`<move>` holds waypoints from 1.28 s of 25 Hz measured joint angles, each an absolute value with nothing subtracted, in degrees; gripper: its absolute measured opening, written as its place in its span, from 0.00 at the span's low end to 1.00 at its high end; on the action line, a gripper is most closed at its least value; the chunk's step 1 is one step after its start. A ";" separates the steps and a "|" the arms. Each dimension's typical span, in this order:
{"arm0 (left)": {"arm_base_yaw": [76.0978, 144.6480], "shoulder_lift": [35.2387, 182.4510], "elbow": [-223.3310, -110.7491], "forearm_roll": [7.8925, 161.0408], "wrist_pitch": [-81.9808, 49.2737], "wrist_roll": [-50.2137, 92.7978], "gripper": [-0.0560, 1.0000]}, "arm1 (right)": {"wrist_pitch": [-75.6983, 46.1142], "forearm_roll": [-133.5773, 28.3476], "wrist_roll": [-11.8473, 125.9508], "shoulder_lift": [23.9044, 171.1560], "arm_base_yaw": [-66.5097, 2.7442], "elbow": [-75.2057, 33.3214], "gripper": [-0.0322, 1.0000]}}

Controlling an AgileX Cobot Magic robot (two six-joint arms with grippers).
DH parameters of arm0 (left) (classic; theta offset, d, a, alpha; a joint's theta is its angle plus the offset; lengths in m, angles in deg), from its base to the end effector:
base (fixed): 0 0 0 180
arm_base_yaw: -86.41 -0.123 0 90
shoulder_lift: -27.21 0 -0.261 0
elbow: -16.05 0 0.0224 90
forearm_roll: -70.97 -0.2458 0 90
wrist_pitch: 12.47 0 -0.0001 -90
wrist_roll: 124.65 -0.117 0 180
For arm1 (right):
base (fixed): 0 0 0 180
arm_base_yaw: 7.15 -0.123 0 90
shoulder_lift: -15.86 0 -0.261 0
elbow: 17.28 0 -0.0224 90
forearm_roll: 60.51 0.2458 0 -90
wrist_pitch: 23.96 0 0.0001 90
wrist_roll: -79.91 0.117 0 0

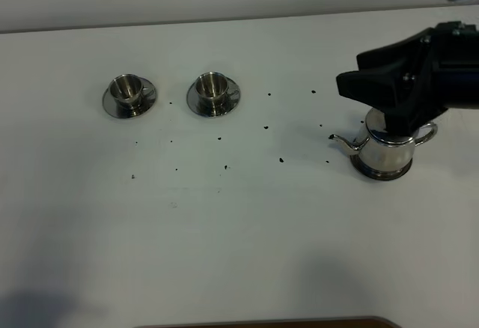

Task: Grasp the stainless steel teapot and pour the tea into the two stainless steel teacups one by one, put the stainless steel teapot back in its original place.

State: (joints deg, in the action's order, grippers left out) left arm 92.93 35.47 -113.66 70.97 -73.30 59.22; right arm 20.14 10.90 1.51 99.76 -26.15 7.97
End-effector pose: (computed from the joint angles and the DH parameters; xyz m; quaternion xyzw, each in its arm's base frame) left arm 0.0413 -0.0047 0.2504 0.0200 0.8631 -0.0457 0.5026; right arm 0.2421 0.1650 0.2710 -0.3864 0.7571 0.3344 0.4070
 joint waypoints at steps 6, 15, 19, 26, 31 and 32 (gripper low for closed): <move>92.93 35.47 -113.66 70.97 -73.30 59.22 0.40 | 34.50 -1.85 7.08 112.62 -26.15 -10.08 0.42; 92.93 35.47 -113.66 70.97 -73.34 59.22 0.40 | 44.98 -29.15 18.01 127.68 -26.15 -34.02 0.41; 92.93 35.47 -113.66 70.97 -73.34 59.22 0.40 | 45.37 -39.07 18.50 131.64 -26.15 -37.33 0.41; 92.93 35.47 -113.66 70.97 -73.36 59.22 0.40 | 45.68 -53.30 18.83 132.95 -26.15 -37.44 0.41; 92.93 35.47 -113.66 70.97 -73.36 59.22 0.40 | 45.67 -57.32 22.49 132.95 -26.15 -34.20 0.41; 92.93 35.47 -113.66 70.97 -73.36 59.22 0.40 | 45.72 -57.51 22.88 132.95 -26.15 -33.28 0.41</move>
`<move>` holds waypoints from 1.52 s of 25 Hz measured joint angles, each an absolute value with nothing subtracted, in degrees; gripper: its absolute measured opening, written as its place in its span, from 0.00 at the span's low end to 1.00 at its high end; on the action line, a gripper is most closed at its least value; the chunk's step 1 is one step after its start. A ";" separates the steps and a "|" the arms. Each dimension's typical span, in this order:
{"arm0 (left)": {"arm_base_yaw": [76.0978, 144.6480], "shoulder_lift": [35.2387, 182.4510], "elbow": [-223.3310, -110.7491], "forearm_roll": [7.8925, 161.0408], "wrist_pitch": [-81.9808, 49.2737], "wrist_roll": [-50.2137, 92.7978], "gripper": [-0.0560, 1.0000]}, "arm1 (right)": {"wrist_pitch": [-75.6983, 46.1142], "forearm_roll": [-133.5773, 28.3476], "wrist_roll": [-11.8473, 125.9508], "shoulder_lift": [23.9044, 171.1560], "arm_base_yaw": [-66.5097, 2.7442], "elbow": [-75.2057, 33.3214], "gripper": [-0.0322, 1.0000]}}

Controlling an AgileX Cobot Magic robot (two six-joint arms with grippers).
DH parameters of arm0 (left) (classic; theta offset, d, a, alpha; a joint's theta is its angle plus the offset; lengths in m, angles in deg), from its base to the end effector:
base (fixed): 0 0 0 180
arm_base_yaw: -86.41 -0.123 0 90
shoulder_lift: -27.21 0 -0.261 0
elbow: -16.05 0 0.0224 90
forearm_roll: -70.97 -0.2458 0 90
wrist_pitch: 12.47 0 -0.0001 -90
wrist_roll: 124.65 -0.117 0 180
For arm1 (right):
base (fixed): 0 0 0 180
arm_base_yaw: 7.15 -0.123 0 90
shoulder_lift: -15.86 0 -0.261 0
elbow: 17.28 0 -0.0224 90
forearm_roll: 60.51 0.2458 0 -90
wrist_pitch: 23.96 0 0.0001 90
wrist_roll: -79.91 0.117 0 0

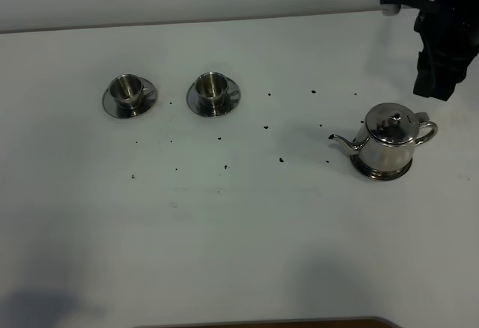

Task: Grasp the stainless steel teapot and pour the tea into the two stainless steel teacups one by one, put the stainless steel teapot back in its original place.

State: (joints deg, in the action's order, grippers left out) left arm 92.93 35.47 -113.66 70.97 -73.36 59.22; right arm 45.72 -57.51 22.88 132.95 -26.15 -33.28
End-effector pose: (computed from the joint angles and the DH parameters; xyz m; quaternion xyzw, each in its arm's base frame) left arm 0.0413 -0.0047 0.2503 0.0200 0.8633 -0.0457 0.5022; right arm 0.3603 0.1301 0.2147 -0.6081 0.7894 -0.0024 0.0843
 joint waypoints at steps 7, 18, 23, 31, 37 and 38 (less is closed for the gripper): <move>92.93 35.47 -113.66 70.97 -73.36 59.22 0.40 | 45.70 -60.51 20.71 132.40 -26.15 -27.19 0.41; 92.93 35.47 -113.66 70.97 -73.41 59.22 0.40 | 36.33 -64.07 3.81 130.06 -26.15 -19.90 0.41; 92.93 35.47 -113.66 70.97 -73.41 59.22 0.40 | 33.91 -64.01 1.86 130.06 -25.85 -19.84 0.43; 92.93 35.47 -113.66 70.97 -73.41 59.22 0.40 | 32.11 -64.01 -0.65 132.92 -25.62 -19.84 0.45; 92.93 35.47 -113.66 70.97 -73.41 59.22 0.40 | 31.16 -63.53 -0.94 133.25 -25.62 -19.84 0.45; 92.93 35.47 -113.66 70.97 -73.41 59.22 0.40 | 31.16 -63.46 -1.01 133.42 -25.62 -19.84 0.45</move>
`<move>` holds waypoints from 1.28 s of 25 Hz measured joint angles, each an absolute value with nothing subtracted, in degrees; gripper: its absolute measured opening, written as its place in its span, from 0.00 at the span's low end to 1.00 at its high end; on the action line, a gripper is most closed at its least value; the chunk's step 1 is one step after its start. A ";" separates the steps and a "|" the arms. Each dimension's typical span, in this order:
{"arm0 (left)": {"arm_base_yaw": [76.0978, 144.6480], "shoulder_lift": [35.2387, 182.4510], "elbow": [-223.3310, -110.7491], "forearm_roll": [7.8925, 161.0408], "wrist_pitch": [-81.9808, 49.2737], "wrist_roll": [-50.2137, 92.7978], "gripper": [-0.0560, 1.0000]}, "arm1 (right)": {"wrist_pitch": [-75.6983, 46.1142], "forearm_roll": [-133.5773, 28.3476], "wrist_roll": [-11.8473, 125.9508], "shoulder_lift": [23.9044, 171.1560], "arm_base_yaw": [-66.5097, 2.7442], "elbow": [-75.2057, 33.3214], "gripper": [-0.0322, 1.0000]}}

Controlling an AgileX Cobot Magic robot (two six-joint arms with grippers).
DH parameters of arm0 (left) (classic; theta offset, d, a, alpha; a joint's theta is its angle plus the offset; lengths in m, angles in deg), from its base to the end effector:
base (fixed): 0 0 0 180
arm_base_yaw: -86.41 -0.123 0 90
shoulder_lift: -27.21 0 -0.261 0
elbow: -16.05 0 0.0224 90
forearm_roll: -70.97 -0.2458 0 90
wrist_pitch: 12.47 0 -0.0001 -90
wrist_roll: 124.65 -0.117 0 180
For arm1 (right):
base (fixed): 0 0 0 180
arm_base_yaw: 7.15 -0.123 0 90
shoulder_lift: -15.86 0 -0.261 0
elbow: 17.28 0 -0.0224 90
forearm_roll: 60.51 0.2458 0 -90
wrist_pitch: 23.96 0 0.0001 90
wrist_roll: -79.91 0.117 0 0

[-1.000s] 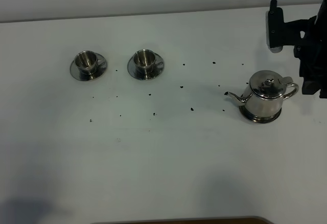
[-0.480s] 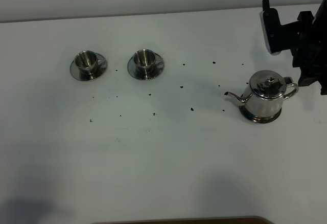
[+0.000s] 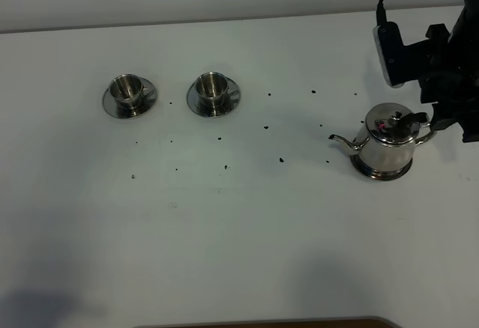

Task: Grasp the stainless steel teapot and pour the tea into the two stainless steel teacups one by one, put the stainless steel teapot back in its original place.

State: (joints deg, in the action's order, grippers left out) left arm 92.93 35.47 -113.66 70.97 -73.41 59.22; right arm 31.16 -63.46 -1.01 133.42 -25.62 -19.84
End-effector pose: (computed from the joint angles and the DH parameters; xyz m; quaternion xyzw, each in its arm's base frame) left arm 0.0412 -0.0047 0.2502 0.0200 0.8636 -0.0456 0.5018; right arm 0.3554 0.1135 0.1556 -0.7678 0.6344 -0.0637 0.0621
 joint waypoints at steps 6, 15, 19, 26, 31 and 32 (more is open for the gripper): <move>92.93 35.47 -113.66 70.97 -73.41 59.22 0.40 | 29.12 -62.79 -1.07 135.67 -25.62 -19.84 0.45; 92.93 35.47 -113.66 70.97 -73.41 59.22 0.40 | 30.55 -62.52 1.57 136.93 -25.62 -19.84 0.45; 92.93 35.47 -113.66 70.97 -73.41 59.22 0.40 | 32.39 -62.52 3.81 136.93 -25.62 -19.84 0.45; 92.93 35.47 -113.66 70.97 -73.41 59.22 0.40 | 34.48 -60.51 7.48 136.93 -25.62 -19.84 0.45; 92.93 35.47 -113.66 70.97 -73.41 59.22 0.40 | 36.87 -58.70 10.69 136.93 -25.62 -19.84 0.45; 92.93 35.47 -113.66 70.97 -73.41 59.22 0.40 | 37.39 -58.21 11.56 136.93 -25.62 -19.84 0.45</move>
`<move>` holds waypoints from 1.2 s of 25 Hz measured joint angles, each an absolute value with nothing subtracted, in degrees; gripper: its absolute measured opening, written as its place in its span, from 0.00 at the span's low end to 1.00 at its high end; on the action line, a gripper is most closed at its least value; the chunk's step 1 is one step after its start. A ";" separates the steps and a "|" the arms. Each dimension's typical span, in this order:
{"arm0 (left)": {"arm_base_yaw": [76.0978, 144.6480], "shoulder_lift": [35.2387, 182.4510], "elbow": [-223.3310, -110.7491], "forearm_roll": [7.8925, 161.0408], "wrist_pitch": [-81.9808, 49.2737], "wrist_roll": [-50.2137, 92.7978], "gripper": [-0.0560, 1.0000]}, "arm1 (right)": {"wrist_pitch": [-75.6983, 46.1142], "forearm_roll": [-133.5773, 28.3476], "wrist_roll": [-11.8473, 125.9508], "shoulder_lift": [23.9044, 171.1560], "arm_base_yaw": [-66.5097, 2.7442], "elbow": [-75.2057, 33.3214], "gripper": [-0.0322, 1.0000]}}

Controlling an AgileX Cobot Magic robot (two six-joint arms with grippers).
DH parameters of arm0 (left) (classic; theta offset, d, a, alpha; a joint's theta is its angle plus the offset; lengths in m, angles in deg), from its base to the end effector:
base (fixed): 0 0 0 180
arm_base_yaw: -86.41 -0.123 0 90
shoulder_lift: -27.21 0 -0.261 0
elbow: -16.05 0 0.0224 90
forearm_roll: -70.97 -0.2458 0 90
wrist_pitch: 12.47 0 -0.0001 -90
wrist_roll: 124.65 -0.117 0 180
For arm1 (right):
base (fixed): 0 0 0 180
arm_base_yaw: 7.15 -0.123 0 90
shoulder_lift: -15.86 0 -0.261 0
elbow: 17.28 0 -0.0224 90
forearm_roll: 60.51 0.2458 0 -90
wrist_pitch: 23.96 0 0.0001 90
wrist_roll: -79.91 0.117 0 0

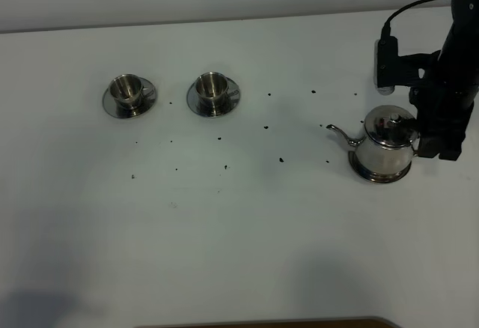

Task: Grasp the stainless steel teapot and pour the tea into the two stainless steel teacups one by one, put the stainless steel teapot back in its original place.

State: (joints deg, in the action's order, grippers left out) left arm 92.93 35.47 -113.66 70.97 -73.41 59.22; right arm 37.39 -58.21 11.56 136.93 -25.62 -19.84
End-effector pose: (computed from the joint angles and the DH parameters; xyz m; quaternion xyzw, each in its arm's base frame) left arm 0.0412 -0.0047 0.2502 0.0200 0.8636 -0.0456 0.5018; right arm 0.3417 0.1185 0.1320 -0.6801 0.7329 0.0155 0.0085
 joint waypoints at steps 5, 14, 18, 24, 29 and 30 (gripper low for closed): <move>92.93 35.47 -113.66 70.97 -73.41 59.22 0.40 | 39.34 -56.30 17.09 136.93 -25.62 -19.84 0.45; 92.93 35.47 -113.66 70.97 -73.41 59.22 0.40 | 39.87 -48.86 27.56 136.93 -25.62 -19.84 0.45; 92.93 35.47 -113.66 70.97 -73.41 59.22 0.40 | 39.87 -47.92 32.15 136.93 -25.62 -19.84 0.45; 92.93 35.47 -113.66 70.97 -73.41 59.22 0.40 | 41.72 -47.86 37.56 136.93 -25.62 -19.84 0.45; 92.93 35.47 -113.66 70.97 -73.41 59.22 0.40 | 39.76 -49.31 37.82 136.93 -25.62 -19.84 0.45; 92.93 35.47 -113.66 70.97 -73.41 59.22 0.40 | 39.35 -49.87 37.82 136.93 -25.62 -19.84 0.45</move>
State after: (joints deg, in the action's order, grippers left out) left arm 92.93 35.47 -113.66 70.97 -73.41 59.22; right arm 39.35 -49.87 37.82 136.93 -25.62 -19.84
